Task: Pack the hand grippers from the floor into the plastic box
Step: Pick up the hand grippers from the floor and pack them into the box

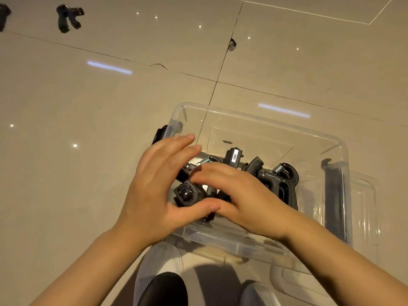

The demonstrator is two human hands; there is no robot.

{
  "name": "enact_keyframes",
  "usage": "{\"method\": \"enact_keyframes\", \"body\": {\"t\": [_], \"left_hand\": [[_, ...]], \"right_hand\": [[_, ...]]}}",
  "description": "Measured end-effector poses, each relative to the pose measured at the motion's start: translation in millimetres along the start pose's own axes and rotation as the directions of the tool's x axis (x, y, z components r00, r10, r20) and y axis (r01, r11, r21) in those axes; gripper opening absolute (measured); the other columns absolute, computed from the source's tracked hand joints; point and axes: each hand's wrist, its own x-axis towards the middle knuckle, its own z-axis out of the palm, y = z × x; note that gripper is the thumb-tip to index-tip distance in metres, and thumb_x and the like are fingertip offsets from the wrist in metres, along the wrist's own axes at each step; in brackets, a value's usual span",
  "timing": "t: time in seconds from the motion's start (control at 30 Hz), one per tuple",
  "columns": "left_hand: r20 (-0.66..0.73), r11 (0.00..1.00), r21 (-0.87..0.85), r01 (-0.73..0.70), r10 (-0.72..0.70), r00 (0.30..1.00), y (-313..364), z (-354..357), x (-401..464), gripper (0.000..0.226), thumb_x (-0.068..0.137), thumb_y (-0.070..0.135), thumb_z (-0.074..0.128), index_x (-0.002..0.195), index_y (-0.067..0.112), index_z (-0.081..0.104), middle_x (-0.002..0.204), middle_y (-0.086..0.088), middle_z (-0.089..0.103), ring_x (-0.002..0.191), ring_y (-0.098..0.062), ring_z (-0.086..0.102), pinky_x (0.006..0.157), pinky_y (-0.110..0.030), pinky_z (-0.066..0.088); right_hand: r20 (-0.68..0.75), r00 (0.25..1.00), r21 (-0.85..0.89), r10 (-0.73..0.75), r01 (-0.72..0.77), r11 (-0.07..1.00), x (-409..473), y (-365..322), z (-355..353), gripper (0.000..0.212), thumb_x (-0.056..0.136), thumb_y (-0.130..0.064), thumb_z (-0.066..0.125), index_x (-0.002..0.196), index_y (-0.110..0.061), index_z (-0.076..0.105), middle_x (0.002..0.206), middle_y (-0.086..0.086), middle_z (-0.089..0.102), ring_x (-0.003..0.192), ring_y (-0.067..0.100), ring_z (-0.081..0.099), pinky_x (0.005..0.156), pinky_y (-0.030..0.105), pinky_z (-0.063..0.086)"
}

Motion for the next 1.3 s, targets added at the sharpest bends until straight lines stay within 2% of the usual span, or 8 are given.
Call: {"method": "enact_keyframes", "body": {"t": [0.13, 0.27, 0.4, 0.5, 0.77, 1.03, 1.17, 1.3], "left_hand": [[0.119, 0.963, 0.063, 0.262, -0.268, 0.956, -14.8, -1.8, -17.8, 0.075, 0.081, 0.075, 0.037, 0.139, 0.028, 0.036, 0.148, 0.007, 0.033, 0.136, -0.015, 0.029, 0.110, -0.028, 0.022], [0.067, 0.909, 0.147, 0.390, -0.403, 0.913, -17.0, 8.2, -27.4, 0.066, 0.086, 0.067, 0.032, 0.143, 0.033, 0.030, 0.148, 0.009, 0.034, 0.134, -0.012, 0.031, 0.104, -0.042, 0.034], [0.011, 0.918, 0.141, 0.371, -0.377, 0.926, -17.5, 9.0, -29.1, 0.054, 0.090, 0.051, 0.038, 0.138, 0.027, 0.041, 0.141, 0.010, 0.040, 0.127, -0.007, 0.036, 0.099, -0.031, 0.033], [0.003, 0.919, 0.150, 0.364, -0.368, 0.930, -17.8, 10.0, -28.7, 0.049, 0.091, 0.046, 0.039, 0.134, 0.023, 0.049, 0.140, 0.008, 0.043, 0.125, -0.009, 0.039, 0.098, -0.028, 0.033], [0.015, 0.910, 0.174, 0.376, -0.384, 0.923, -17.5, 10.5, -30.2, 0.045, 0.089, 0.043, 0.040, 0.125, 0.024, 0.059, 0.141, 0.003, 0.046, 0.122, -0.020, 0.044, 0.092, -0.045, 0.045], [-0.002, 0.913, 0.178, 0.368, -0.373, 0.928, -18.4, 11.6, -31.6, 0.044, 0.088, 0.041, 0.042, 0.122, 0.023, 0.061, 0.140, 0.004, 0.046, 0.121, -0.019, 0.045, 0.088, -0.048, 0.047], [-0.005, 0.913, 0.177, 0.367, -0.372, 0.928, -19.4, 12.8, -32.4, 0.043, 0.087, 0.041, 0.042, 0.121, 0.023, 0.063, 0.140, 0.003, 0.046, 0.119, -0.019, 0.045, 0.085, -0.048, 0.048], [-0.009, 0.915, 0.185, 0.359, -0.364, 0.931, -18.6, 12.5, -31.7, 0.047, 0.087, 0.043, 0.042, 0.128, 0.023, 0.056, 0.140, 0.001, 0.046, 0.118, -0.021, 0.046, 0.087, -0.044, 0.047]], "right_hand": [[-0.018, 0.991, -0.399, -0.131, 0.113, 0.910, 4.0, 24.4, 0.9, 0.032, 0.085, -0.029, 0.056, 0.115, -0.018, 0.059, 0.123, 0.004, 0.062, 0.099, 0.025, 0.064, 0.083, 0.039, 0.052], [0.212, 0.961, -0.654, -0.179, 0.275, 0.704, 13.9, 56.2, 4.0, 0.034, 0.078, -0.009, 0.068, 0.110, -0.016, 0.061, 0.122, 0.010, 0.062, 0.103, 0.028, 0.063, 0.102, 0.044, 0.040], [0.481, 0.877, -0.664, -0.022, 0.380, 0.644, 18.6, 62.5, 16.5, 0.038, 0.086, -0.006, 0.056, 0.123, -0.014, 0.049, 0.124, 0.012, 0.056, 0.101, 0.033, 0.058, 0.094, 0.046, 0.046], [0.495, 0.869, -0.666, 0.007, 0.373, 0.646, 18.9, 59.7, 19.4, 0.038, 0.090, -0.006, 0.051, 0.127, -0.013, 0.045, 0.119, 0.012, 0.057, 0.097, 0.032, 0.055, 0.084, 0.043, 0.048], [0.505, 0.862, -0.622, 0.048, 0.326, 0.712, 13.0, 51.6, 27.0, 0.034, 0.093, -0.009, 0.046, 0.126, -0.016, 0.046, 0.117, 0.007, 0.057, 0.102, 0.028, 0.052, 0.087, 0.040, 0.047], [0.312, 0.950, -0.648, -0.019, 0.228, 0.726, -7.6, 62.0, 47.0, 0.040, 0.068, -0.013, 0.078, 0.106, -0.019, 0.066, 0.105, 0.004, 0.067, 0.101, 0.035, 0.062, 0.083, 0.040, 0.055], [0.189, 0.981, -0.572, 0.043, 0.074, 0.817, -11.1, 59.4, 57.5, 0.044, 0.064, -0.001, 0.078, 0.103, -0.015, 0.065, 0.111, 0.008, 0.065, 0.112, 0.037, 0.057, 0.057, 0.038, 0.059], [0.223, 0.975, -0.526, -0.002, 0.122, 0.842, -8.3, 56.3, 54.4, 0.037, 0.065, 0.002, 0.073, 0.097, -0.013, 0.065, 0.100, 0.007, 0.065, 0.102, 0.029, 0.059, 0.050, 0.030, 0.054]]}}
